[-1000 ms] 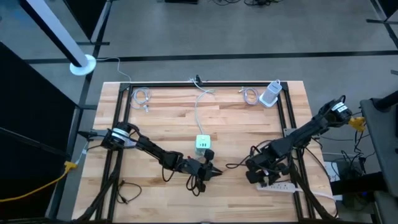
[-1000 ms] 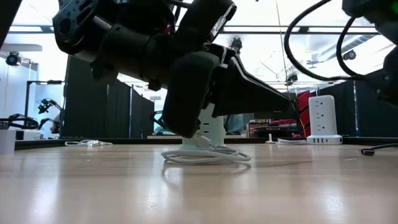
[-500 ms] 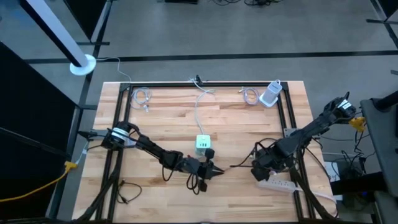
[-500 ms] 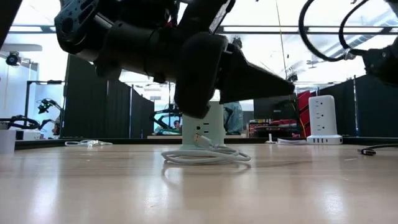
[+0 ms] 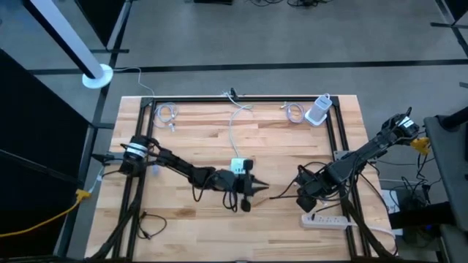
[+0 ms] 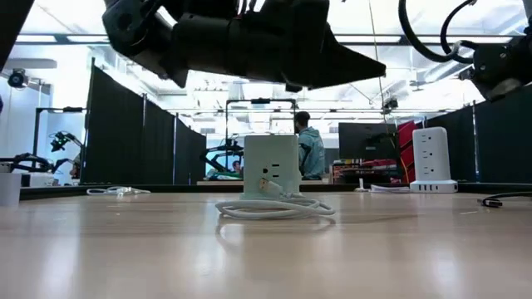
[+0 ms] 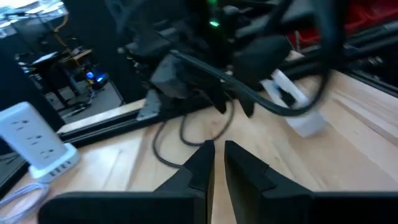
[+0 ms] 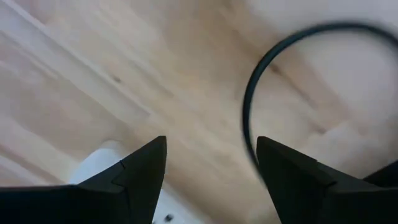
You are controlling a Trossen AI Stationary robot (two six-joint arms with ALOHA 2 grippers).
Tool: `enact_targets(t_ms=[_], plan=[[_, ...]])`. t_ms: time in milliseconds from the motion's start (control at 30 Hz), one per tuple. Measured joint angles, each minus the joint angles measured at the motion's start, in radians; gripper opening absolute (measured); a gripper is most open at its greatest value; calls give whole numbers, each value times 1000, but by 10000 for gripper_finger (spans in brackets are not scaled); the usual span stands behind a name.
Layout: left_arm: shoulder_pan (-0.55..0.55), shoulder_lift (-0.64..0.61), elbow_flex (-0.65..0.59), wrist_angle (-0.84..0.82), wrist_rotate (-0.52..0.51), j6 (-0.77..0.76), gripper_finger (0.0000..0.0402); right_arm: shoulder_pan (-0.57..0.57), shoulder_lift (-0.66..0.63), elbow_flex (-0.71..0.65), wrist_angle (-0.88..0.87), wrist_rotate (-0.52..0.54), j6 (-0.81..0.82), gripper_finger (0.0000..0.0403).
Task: Insert USB
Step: Insert the right black charger cable into the pink outlet extension
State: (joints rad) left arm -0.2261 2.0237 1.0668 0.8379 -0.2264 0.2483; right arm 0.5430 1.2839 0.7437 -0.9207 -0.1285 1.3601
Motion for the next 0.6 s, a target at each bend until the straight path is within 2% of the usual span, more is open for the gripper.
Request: enact_targets(t_ms=[133, 333, 600], plan=[[39, -17, 0, -2, 8, -39, 25, 0, -4, 0, -30, 86, -74, 228], [91, -60, 0, 3, 74, -102, 25, -5, -44, 1, -35, 215, -168, 218], [129, -100, 0, 0, 81, -138, 25, -13, -137, 2, -108, 383, -194, 217]])
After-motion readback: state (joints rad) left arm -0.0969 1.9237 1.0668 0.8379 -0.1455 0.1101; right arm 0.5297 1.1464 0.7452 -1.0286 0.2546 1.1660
